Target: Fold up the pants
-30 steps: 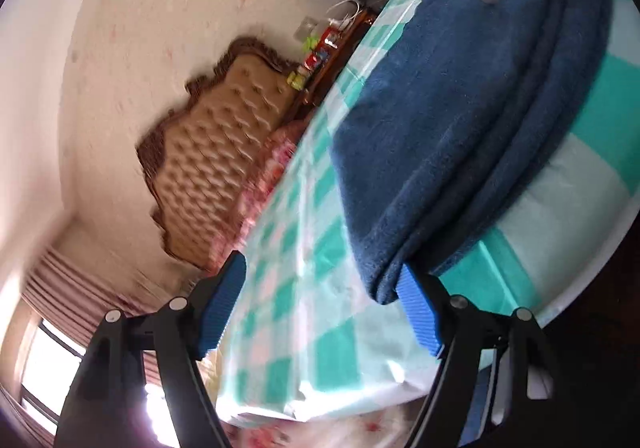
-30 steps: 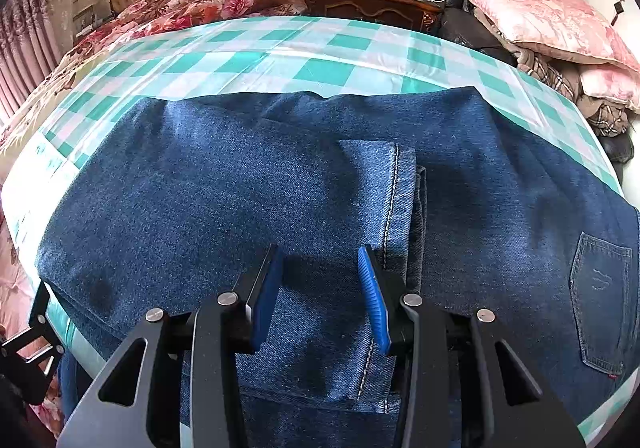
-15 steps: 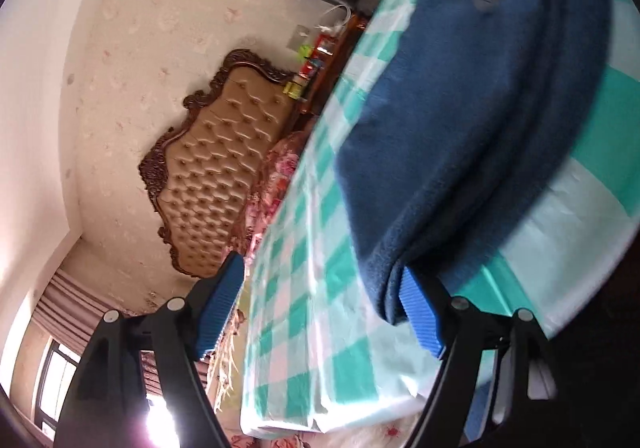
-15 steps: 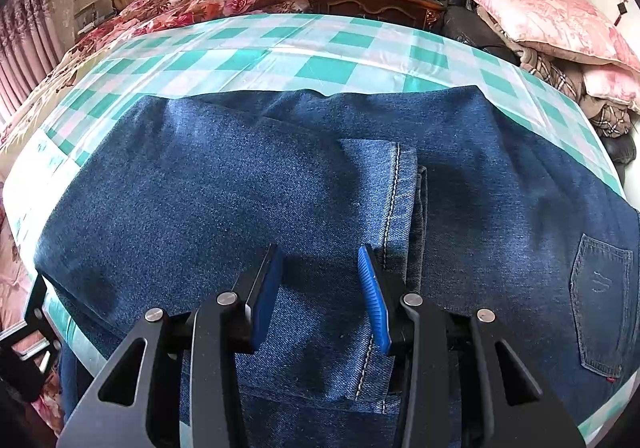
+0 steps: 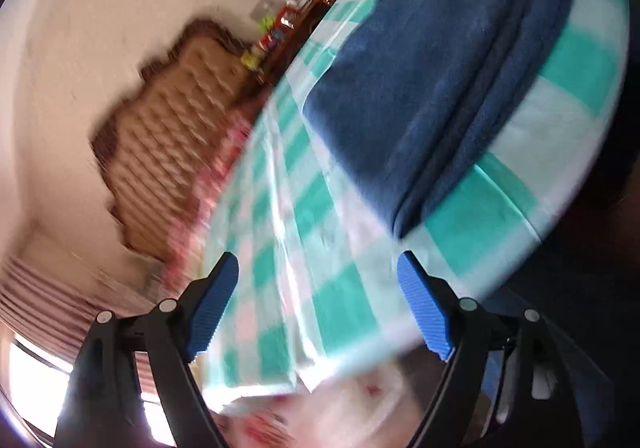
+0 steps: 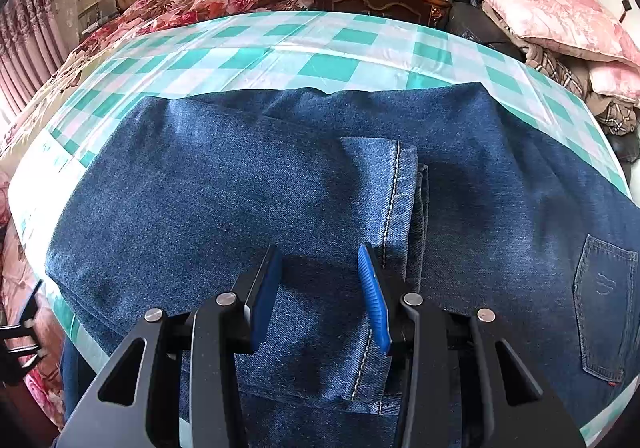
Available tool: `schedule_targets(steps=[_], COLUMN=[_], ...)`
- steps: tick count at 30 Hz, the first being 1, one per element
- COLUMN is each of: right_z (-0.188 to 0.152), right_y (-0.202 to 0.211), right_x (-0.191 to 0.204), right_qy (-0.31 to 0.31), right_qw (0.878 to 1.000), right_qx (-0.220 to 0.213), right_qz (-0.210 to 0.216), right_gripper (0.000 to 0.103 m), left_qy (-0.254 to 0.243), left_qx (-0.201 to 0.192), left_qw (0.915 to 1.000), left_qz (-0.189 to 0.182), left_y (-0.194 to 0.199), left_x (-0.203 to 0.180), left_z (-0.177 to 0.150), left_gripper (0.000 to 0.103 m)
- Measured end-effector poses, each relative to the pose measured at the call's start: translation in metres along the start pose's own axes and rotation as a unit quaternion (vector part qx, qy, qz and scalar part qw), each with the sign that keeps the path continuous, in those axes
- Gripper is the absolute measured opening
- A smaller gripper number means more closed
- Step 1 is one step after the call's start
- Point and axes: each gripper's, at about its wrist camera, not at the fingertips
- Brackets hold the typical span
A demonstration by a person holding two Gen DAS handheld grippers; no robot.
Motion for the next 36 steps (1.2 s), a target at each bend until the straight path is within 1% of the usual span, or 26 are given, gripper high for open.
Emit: schedule_targets(steps=[1, 2, 3, 4, 6, 8, 9, 11, 13, 14, 15, 16, 18, 19, 20, 22, 23, 25, 26, 27, 29, 30, 31, 32, 34, 36], right_z=[0.0, 0.0, -0.001, -0.001, -0.003, -0.005, -0.005, -0.005, -0.005, -0.005, -0.006, -0.007, -0.009, -0.011, -0.011, -0.011, -0.008, 0.006, 0.013, 0.023, 0.037, 0.039, 0.043, 0.043, 0.037, 0.035], right_y=[0.0, 0.0, 0.0, 0.001, 0.002, 0.003, 0.003, 0.003, 0.004, 0.006, 0.007, 0.009, 0.015, 0.02, 0.026, 0.036, 0.04, 0.04, 0.038, 0.03, 0.015, 0.008, -0.003, -0.01, -0.017, -0.017], right_x=[0.001, 0.001, 0.0, -0.001, -0.005, -0.005, -0.003, 0.0, 0.0, 0.001, 0.002, 0.005, 0.006, 0.006, 0.006, 0.007, 0.007, 0.005, 0.0, -0.01, -0.028, -0.033, -0.039, -0.042, -0.054, -0.054], right_qy=[0.003, 0.006, 0.007, 0.006, 0.001, 0.009, 0.013, 0.015, -0.003, -0.004, -0.001, 0.009, 0.015, 0.013, 0.01, 0.008, 0.015, 0.023, 0.019, 0.0, -0.036, -0.038, -0.039, -0.042, -0.072, -0.069], right_qw=[1.0, 1.0, 1.0, 1.0, 0.999, 0.998, 0.997, 0.998, 0.997, 0.997, 0.997, 0.997, 0.998, 0.999, 0.998, 0.995, 0.994, 0.993, 0.994, 0.996, 0.997, 0.998, 0.998, 0.997, 0.996, 0.996], right_qx=[0.0, -0.002, -0.003, -0.005, -0.013, -0.016, -0.015, -0.017, -0.019, -0.02, -0.021, -0.024, -0.035, -0.048, -0.063, -0.096, -0.11, -0.112, -0.107, -0.093, -0.064, -0.052, -0.032, -0.018, -0.006, -0.003], right_qz=[0.0, 0.001, 0.003, 0.012, 0.037, 0.068, 0.068, 0.066, 0.079, 0.08, 0.079, 0.071, 0.041, 0.021, 0.005, -0.022, -0.023, -0.017, -0.015, -0.017, -0.025, -0.028, -0.044, -0.058, -0.048, -0.048], right_gripper=[0.039, 0.039, 0.039, 0.042, 0.053, 0.065, 0.066, 0.072, 0.08, 0.085, 0.087, 0.088, 0.088, 0.088, 0.088, 0.088, 0.088, 0.088, 0.088, 0.088, 0.088, 0.084, 0.07, 0.064, 0.065, 0.065], left_qy=[0.059, 0.152, 0.212, 0.248, 0.279, 0.303, 0.301, 0.28, 0.265, 0.273, 0.293, 0.32, 0.34, 0.348, 0.364, 0.394, 0.412, 0.44, 0.449, 0.442, 0.408, 0.407, 0.406, 0.403, 0.387, 0.365], left_qx=[0.012, 0.025, 0.027, 0.022, -0.007, -0.023, -0.02, 0.003, 0.037, 0.059, 0.064, 0.081, 0.104, 0.108, 0.107, 0.077, 0.067, 0.06, 0.04, 0.022, 0.031, 0.028, 0.025, 0.025, 0.029, 0.044], left_qw=[0.9974, 0.9838, 0.9689, 0.9573, 0.9413, 0.919, 0.915, 0.911, 0.9093, 0.9078, 0.9006, 0.8953, 0.8992, 0.8987, 0.8959, 0.8846, 0.8787, 0.8729, 0.8697, 0.877, 0.9049, 0.9056, 0.9034, 0.901, 0.9008, 0.8949], left_qz=[-0.039, -0.092, -0.126, -0.147, -0.19, -0.251, -0.268, -0.303, -0.319, -0.313, -0.315, -0.299, -0.255, -0.243, -0.231, -0.236, -0.232, -0.202, -0.202, -0.187, -0.118, -0.117, -0.135, -0.159, -0.195, -0.254], left_y=[0.003, 0.002, -0.002, -0.006, -0.021, -0.05, -0.065, -0.105, -0.139, -0.162, -0.171, -0.179, -0.183, -0.183, -0.179, -0.16, -0.151, -0.131, -0.123, -0.117, -0.111, -0.11, -0.111, -0.113, -0.115, -0.128], left_x=[0.021, 0.05, 0.068, 0.08, 0.089, 0.085, 0.079, 0.059, 0.041, 0.04, 0.044, 0.054, 0.064, 0.068, 0.074, 0.081, 0.083, 0.082, 0.083, 0.082, 0.076, 0.076, 0.075, 0.073, 0.065, 0.047], left_z=[-0.001, 0.001, 0.004, 0.012, 0.042, 0.079, 0.096, 0.128, 0.145, 0.149, 0.149, 0.149, 0.145, 0.143, 0.14, 0.137, 0.135, 0.128, 0.124, 0.124, 0.13, 0.132, 0.134, 0.138, 0.148, 0.162], left_gripper=[0.062, 0.05, 0.033, 0.026, 0.022, 0.022, 0.022, 0.022, 0.023, 0.022, 0.019, 0.019, 0.022, 0.032, 0.037, 0.06, 0.068, 0.088, 0.091, 0.092, 0.089, 0.082, 0.07, 0.064, 0.042, 0.033])
Point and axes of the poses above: each gripper's, at about its wrist camera, not at the fingertips, and y roughly against the way its jaws point, x to its left, z to its top, and after that the axes turned 6 degrees about z, right-handed
